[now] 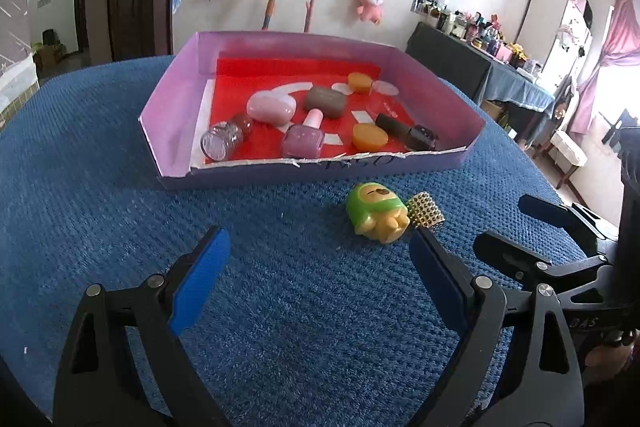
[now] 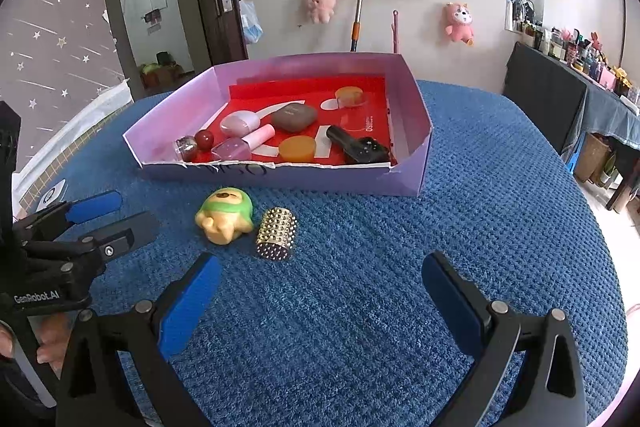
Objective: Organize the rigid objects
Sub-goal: 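Lift both tools out of the box back over the table, then move both open tools toward the green figurine and gold mesh roller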
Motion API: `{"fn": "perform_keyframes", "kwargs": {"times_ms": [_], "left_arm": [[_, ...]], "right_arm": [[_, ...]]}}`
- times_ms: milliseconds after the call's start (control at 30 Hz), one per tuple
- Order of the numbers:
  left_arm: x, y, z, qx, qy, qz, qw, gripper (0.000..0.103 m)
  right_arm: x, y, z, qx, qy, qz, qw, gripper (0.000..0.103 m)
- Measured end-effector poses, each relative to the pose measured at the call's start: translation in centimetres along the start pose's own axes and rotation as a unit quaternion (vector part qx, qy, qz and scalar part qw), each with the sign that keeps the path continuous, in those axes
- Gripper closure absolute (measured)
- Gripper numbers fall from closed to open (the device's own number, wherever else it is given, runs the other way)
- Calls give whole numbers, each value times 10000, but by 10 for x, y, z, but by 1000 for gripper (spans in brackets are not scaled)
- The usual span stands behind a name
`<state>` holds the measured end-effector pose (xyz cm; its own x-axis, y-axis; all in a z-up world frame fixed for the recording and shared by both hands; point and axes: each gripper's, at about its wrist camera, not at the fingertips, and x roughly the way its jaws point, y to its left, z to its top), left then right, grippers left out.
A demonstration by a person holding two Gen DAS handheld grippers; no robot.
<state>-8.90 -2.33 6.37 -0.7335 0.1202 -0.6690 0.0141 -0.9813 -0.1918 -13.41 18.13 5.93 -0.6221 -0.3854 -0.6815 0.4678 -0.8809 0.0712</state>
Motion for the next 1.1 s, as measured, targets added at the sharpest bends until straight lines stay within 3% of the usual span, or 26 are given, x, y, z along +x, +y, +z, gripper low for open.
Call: {"fn": "perform_keyframes", "kwargs": {"times_ms": [700,1100], "left_arm": [[6,7,1,-68,162,1,9998,11],[4,29,6,-217,150,18,9996,11]], "right_arm": [[14,5,3,-42,124,31,9999,0],[37,17,23,-238,379,-52,9990,0]]}}
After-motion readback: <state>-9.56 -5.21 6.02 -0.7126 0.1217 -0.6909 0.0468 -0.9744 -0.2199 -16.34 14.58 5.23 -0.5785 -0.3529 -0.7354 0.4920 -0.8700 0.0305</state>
